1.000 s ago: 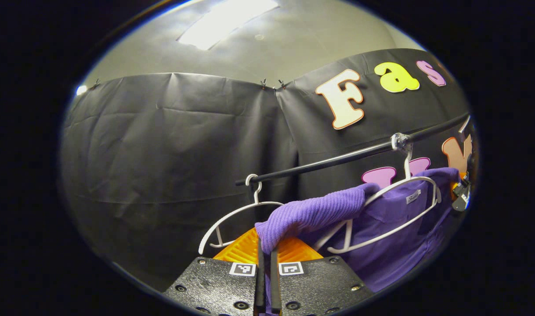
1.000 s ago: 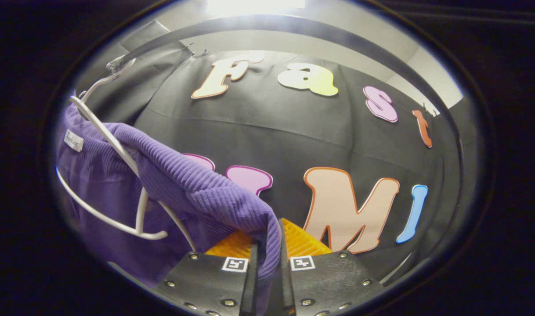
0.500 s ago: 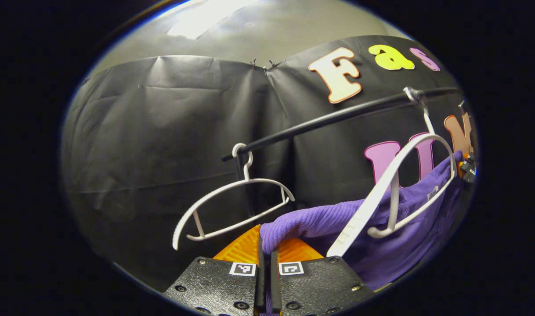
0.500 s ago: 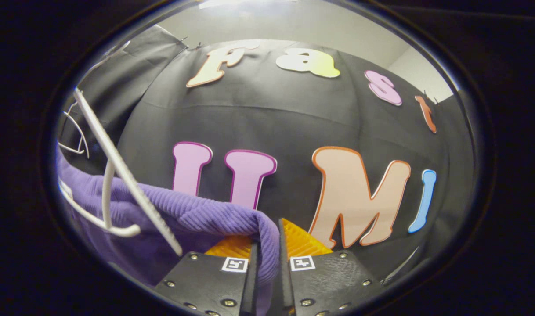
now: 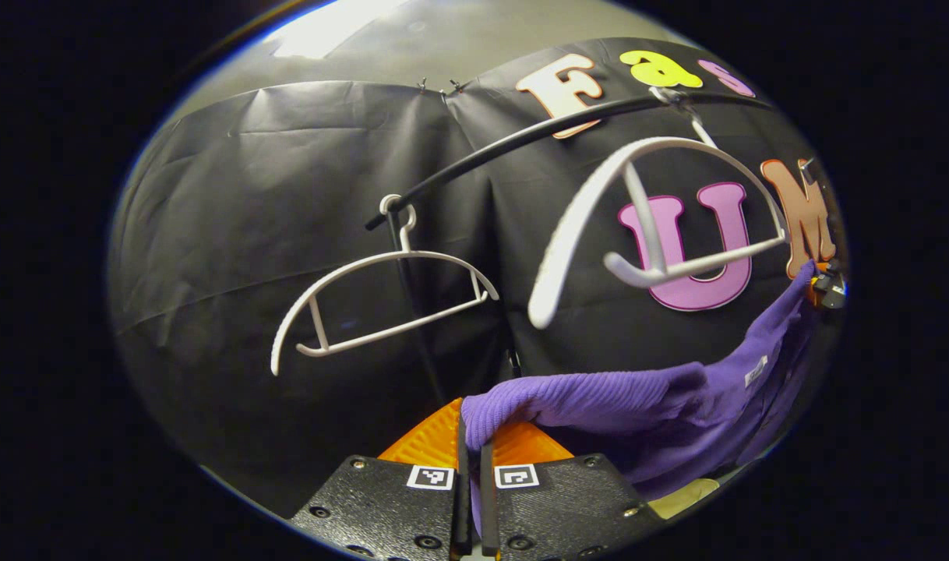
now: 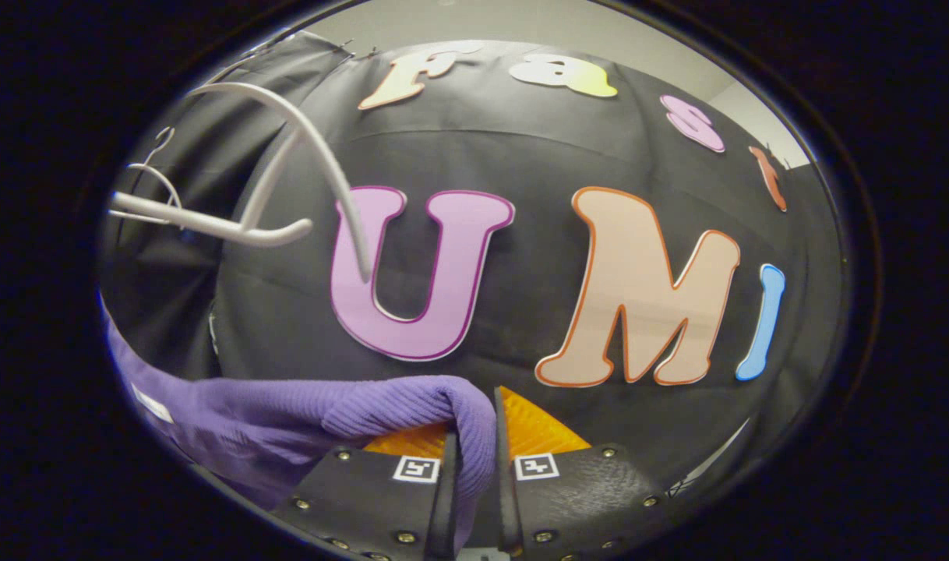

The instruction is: Grasp the clothes on the hanger with both hands and then place them into the laundry hamper below.

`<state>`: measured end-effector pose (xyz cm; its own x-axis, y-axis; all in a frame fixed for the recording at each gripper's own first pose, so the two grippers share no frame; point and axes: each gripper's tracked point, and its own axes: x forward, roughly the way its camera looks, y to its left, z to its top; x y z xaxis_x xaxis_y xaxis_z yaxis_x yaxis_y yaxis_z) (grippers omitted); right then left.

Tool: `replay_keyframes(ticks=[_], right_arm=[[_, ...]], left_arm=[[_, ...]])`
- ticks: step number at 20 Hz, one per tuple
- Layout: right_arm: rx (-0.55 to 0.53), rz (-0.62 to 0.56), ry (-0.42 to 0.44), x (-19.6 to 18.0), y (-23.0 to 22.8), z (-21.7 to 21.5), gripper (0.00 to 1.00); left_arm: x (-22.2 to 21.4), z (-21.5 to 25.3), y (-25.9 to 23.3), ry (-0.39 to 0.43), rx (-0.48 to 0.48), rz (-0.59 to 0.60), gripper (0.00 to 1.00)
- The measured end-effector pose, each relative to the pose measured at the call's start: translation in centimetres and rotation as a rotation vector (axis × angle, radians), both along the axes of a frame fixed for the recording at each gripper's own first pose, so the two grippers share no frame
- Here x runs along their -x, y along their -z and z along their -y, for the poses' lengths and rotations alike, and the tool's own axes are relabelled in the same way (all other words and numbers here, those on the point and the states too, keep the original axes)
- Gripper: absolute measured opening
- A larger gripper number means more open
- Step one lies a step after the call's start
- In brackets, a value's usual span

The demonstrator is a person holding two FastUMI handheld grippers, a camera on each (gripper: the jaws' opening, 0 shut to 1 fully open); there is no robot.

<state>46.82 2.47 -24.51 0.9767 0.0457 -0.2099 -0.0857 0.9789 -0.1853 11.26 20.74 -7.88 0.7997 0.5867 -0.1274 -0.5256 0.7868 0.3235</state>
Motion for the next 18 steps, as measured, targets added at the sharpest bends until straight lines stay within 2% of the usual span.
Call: replay_keyframes(ticks=[8, 11, 15, 18], right_arm=[[-0.031, -0.059, -0.143, 5.9, 0.6, -4.2, 0.21], [-0.057, -0.078, -0.198, 7.6, 0.5, -5.7, 0.19], [-0.081, -0.106, -0.252, 9.4, 1.2, -7.1, 0.19], [-0.117, -0.163, -0.261, 10.2, 3.3, -7.6, 0.19]], left_arm=[[-1.7, 6.5, 4.0, 0.127, 0.054, -0.061, 0.05], [-3.3, 9.6, 5.0, 0.209, 0.083, -0.072, 0.06], [-6.2, 13.8, 6.8, 0.325, 0.152, -0.087, 0.05], [-7.9, 16.6, 9.1, 0.397, 0.238, -0.116, 0.05]])
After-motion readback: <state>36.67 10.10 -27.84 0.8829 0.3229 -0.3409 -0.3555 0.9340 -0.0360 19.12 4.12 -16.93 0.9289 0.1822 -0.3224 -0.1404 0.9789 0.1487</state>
